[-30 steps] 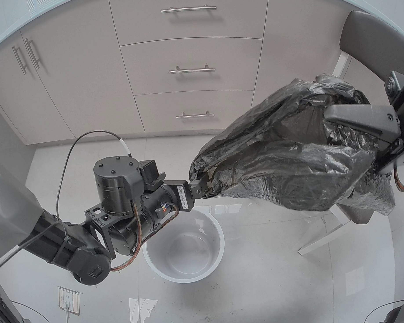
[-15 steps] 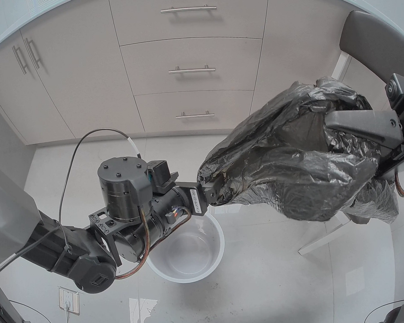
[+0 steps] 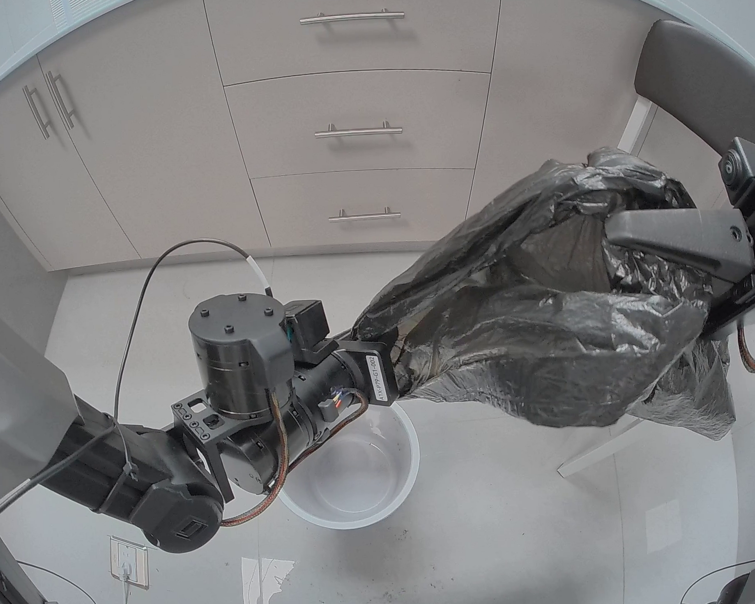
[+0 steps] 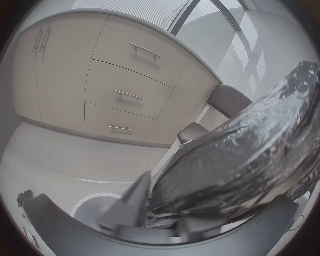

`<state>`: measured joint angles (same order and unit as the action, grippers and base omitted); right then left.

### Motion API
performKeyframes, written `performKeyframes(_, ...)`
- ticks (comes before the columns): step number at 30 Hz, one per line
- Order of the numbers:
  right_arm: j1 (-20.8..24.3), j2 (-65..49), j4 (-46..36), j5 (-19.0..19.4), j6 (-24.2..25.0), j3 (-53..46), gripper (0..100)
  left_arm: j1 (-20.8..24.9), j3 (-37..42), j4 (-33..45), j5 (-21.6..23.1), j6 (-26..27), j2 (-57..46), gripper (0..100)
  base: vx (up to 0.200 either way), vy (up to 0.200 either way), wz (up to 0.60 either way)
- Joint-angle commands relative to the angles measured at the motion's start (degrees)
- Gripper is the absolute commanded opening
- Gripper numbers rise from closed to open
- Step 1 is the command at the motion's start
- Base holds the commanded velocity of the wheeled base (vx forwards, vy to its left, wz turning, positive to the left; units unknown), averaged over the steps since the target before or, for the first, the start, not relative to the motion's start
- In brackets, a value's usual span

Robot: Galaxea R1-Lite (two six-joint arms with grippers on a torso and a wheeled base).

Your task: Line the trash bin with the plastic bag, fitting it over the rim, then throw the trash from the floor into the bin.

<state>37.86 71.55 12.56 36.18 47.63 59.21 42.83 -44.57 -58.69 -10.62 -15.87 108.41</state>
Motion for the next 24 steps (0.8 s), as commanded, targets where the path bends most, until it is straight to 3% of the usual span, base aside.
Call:
performKeyframes(1, -0.1, -0.1, 0.0, -0.1, 0.0, -0.1, 0, 0.0, 0.0, 0.0, 0.0, 0.0, -0.1, 0, 0.000, 0.000, 0.00)
performKeyframes(14, -0.1, 0.1, 0.0, -0.6, -0.9, -1.1, 0, 0.9, 2.7, 0.1, 0.0, -2.1, -2.9, 0, 0.000, 0.000, 0.00)
performKeyframes(18, -0.9, 1.2, -0.3, -0.7, -8.5, -1.5, 0, 0.9, 6.2, 0.5, 0.4, -3.5, -7.5, 0, 0.000, 0.000, 0.00)
performKeyframes(24, -1.4, 3.8, -0.1, -1.2, -10.2, -1.2, 0, 1.0, 12.6, 1.3, 1.0, -5.4, -19.6, 0, 0.000, 0.000, 0.00)
